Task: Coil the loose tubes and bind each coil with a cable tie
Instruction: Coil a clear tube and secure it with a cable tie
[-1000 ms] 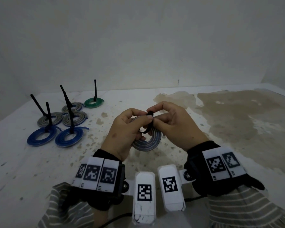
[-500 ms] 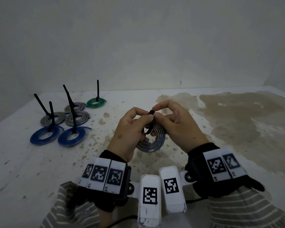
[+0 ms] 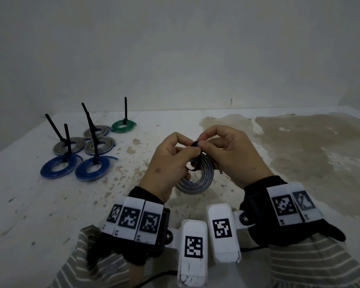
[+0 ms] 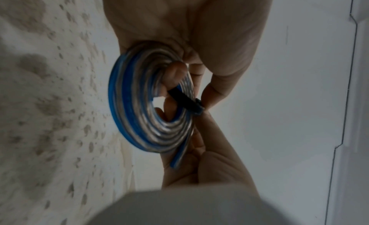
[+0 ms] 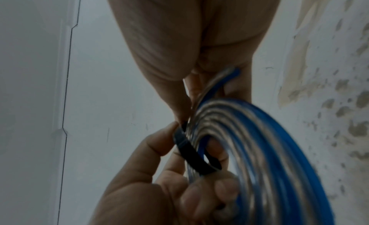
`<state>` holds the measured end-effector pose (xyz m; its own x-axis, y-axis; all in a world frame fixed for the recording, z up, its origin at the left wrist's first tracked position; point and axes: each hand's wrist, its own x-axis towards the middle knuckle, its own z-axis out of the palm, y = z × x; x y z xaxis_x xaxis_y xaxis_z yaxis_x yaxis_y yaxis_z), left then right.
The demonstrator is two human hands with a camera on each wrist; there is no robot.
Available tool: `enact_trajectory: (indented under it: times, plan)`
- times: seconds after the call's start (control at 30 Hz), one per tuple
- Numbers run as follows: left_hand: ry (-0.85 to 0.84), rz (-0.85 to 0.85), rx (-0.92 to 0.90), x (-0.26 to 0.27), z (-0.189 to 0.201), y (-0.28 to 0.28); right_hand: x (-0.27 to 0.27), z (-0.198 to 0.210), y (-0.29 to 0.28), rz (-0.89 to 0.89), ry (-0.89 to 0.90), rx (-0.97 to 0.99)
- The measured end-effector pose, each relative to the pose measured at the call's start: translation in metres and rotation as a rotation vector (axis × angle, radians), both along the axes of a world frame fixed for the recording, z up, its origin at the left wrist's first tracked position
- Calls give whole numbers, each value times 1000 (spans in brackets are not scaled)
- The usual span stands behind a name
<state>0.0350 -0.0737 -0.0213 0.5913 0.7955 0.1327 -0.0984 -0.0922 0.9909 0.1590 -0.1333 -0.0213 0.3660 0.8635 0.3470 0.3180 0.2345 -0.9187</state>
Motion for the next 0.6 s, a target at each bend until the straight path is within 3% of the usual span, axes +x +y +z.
enact_trajectory:
  times: [0.33, 0.47, 0.6]
  plan:
    - [19, -28, -11, 3, 1, -4, 2, 2, 0, -91, -164, 54]
    - [41, -67, -44, 5, 1, -3, 4, 5, -2, -100, -149, 49]
    - [62, -84, -22, 3, 2, -1, 2, 8, -3, -71, -6, 40]
